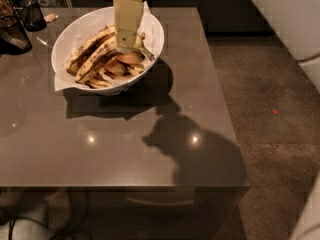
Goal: Pick banana from white bowl
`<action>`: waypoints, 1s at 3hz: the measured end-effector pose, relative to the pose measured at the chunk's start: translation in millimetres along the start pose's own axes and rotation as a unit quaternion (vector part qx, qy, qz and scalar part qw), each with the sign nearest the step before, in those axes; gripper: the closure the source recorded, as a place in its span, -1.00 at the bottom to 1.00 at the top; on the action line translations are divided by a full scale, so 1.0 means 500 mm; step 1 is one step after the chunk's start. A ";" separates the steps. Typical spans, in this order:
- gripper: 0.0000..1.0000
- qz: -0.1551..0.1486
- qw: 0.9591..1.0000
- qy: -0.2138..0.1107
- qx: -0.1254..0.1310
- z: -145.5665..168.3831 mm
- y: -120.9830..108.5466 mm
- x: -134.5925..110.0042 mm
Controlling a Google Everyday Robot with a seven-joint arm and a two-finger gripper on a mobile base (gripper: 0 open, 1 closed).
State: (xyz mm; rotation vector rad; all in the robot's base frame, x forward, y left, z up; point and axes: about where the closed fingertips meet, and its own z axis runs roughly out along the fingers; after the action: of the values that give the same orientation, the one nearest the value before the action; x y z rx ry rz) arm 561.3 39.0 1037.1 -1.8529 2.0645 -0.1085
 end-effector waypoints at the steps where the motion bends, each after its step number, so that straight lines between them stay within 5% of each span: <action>1: -0.48 0.014 1.000 0.001 -0.010 0.030 -0.006 -0.036; 3: -0.32 0.029 0.999 0.012 -0.027 0.089 -0.016 -0.076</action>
Offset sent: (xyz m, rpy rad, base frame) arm -0.0047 0.0193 -0.0457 -0.1181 0.2092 -0.0767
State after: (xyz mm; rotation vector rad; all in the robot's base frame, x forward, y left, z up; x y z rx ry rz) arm 585.7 82.8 1006.4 -1.8294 2.1564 -0.0596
